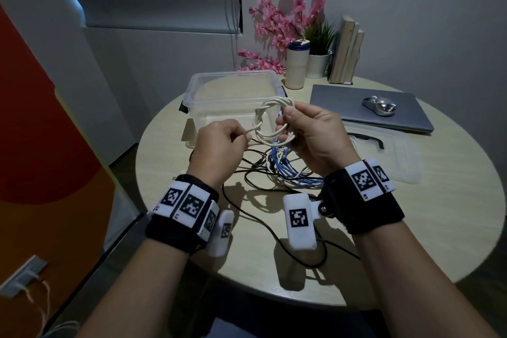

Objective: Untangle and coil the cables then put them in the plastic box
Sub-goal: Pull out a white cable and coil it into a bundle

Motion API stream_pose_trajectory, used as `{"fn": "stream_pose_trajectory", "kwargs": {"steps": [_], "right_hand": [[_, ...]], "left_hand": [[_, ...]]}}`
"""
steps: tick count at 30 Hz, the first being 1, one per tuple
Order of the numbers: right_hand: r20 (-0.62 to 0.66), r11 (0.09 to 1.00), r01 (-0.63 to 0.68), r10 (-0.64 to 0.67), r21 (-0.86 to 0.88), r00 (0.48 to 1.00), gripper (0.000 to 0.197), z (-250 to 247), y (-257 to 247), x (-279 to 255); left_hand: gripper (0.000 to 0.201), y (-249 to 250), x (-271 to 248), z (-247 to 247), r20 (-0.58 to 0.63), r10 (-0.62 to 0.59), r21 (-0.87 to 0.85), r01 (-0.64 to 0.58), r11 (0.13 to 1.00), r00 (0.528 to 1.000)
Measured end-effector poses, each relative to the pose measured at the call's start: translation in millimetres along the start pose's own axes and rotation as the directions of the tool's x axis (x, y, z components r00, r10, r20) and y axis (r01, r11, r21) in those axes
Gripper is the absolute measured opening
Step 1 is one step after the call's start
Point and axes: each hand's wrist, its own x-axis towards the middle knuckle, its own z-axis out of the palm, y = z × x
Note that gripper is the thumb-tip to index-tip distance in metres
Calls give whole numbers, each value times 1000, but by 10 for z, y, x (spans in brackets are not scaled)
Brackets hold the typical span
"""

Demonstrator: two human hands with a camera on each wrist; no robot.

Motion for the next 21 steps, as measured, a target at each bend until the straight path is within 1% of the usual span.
{"fn": "stream_pose_trajectory", "kwargs": {"steps": [1, 2, 3, 4, 6, 7, 9, 11, 12, 15, 18, 21], "right_hand": [[19, 999, -29, 29, 34, 999, 10, 0, -6, -5], [25, 997, -54, 53, 55, 998, 10, -1, -14, -8], [22, 995, -74, 72, 65, 997, 10, 1, -18, -8], [13, 994, -86, 85, 64, 996, 9, 7, -19, -8], [-6, 995, -90, 91, 37, 996, 9, 26, -20, -9], [-11, 996, -90, 90, 21, 996, 10, 36, -21, -10], [-14, 996, -92, 92, -7, 996, 15, 41, -15, -6], [-13, 994, -96, 95, -49, 995, 23, 34, -1, -9], [-10, 993, -99, 98, -68, 995, 23, 32, 8, -14], [5, 992, -105, 106, -70, 994, 9, 37, 29, -32], [1, 992, -85, 86, -90, 996, 9, 38, 39, -32], [-22, 991, -55, 53, -119, 998, 10, 39, 41, -12]], "left_hand": [[15, 0, -5, 25, 23, -62, -190, 65, 980, 998], [17, 6, -15, 53, 58, -111, -380, 125, 917, 992], [19, 7, -23, 79, 94, -138, -531, 167, 831, 986], [22, 14, -33, 99, 125, -150, -635, 196, 747, 981], [24, 31, -60, 131, 180, -149, -770, 233, 593, 972], [23, 32, -71, 144, 201, -141, -811, 246, 531, 969], [21, 29, -83, 155, 225, -145, -846, 267, 461, 963], [18, 32, -88, 151, 229, -158, -857, 276, 435, 961], [16, 36, -84, 144, 226, -157, -860, 273, 431, 961], [15, 33, -65, 104, 247, -147, -859, 286, 424, 958], [15, 33, -88, 61, 318, -116, -855, 338, 393, 941], [18, 33, -123, 22, 360, -87, -869, 368, 330, 929]]}}
